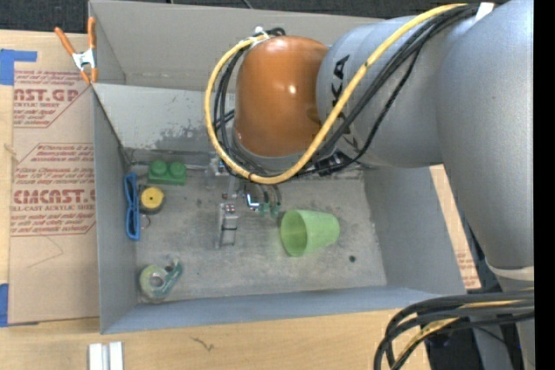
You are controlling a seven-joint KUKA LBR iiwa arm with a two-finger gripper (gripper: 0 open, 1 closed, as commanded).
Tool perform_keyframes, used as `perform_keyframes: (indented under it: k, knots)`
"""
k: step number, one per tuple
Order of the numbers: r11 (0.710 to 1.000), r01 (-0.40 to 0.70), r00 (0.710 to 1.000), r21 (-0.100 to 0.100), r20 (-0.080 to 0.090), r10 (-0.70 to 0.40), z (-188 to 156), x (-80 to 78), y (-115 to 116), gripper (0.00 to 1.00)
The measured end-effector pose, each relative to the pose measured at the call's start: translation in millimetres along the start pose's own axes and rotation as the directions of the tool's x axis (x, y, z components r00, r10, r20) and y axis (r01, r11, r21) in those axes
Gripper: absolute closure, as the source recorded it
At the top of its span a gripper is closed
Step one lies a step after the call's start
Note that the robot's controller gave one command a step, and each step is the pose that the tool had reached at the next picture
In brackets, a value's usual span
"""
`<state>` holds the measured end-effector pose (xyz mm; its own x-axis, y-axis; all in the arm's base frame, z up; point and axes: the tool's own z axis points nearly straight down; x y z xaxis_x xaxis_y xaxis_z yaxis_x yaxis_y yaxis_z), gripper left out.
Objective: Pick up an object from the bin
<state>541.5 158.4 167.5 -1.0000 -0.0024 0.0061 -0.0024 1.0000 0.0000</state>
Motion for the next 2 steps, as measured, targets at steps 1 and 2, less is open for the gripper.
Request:
perform_keyframes:
  k: [1,2]
  knots:
    - [0.983,0.185,0.983,-0.001,0.000,-0.185,87.1,51.2,82.5,0.00]
    - [0.984,0.179,0.984,0.000,0.006,-0.179,83.9,47.4,79.6,1.00]
